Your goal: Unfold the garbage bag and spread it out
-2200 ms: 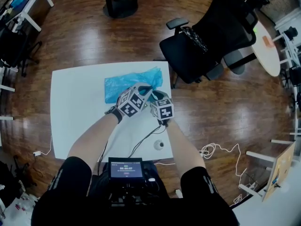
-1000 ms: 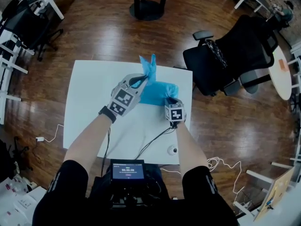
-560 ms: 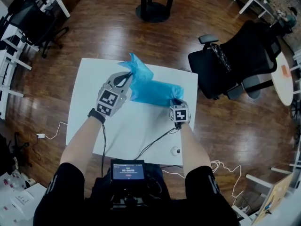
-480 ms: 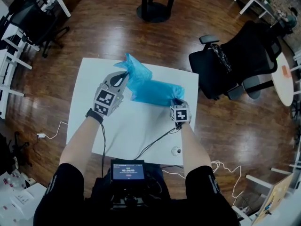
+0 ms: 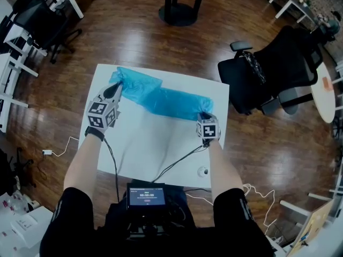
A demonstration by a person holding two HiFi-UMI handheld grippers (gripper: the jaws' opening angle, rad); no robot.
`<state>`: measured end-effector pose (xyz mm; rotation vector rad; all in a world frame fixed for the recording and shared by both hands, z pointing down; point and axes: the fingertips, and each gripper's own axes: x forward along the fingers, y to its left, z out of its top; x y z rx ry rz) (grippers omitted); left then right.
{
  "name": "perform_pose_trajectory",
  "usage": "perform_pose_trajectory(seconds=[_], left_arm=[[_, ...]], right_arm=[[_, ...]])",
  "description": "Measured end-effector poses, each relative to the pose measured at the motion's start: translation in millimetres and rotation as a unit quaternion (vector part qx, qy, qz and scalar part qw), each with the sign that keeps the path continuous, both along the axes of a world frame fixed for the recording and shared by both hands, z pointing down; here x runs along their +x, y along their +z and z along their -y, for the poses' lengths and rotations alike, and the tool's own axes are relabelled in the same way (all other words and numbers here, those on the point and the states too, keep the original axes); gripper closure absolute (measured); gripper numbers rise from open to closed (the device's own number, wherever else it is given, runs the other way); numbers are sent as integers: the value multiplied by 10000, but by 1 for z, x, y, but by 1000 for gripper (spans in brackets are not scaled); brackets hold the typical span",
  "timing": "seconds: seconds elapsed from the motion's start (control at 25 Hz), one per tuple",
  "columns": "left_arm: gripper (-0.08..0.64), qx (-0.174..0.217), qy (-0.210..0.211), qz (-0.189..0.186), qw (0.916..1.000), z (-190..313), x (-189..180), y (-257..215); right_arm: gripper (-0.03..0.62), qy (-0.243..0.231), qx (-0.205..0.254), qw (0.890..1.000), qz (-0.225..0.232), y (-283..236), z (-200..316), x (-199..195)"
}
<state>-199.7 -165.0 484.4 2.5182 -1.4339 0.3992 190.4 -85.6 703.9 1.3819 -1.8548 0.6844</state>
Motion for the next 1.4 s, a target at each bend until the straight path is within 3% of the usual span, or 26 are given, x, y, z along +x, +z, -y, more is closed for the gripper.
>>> perform_pose_trajectory(seconds=[0.16, 0.6, 0.96, 1.12, 1.28, 1.4], left_arm=[[560, -323, -364, -337, 9982, 1, -34, 17], [554, -1072, -933, -405, 9890, -5, -99, 77], [449, -1760, -1088, -551, 9768, -15, -120, 115], [417, -1976, -1150, -403, 9727, -23, -130, 130], [302, -2219, -1160, -495, 9669, -29, -137, 140], [285, -2278, -1173, -436, 9656, -30, -143, 146]], right_arm=[[482, 28, 3, 10000, -8, -1, 0, -1], [480, -8, -111, 9999, -56, 9, -4, 4], [480, 16, -74, 10000, -51, 6, -4, 3], [480, 76, -95, 9999, -34, 5, -4, 2], [480, 90, -124, 9999, -66, 6, -5, 3], [480, 128, -142, 9998, -95, 7, -7, 4]])
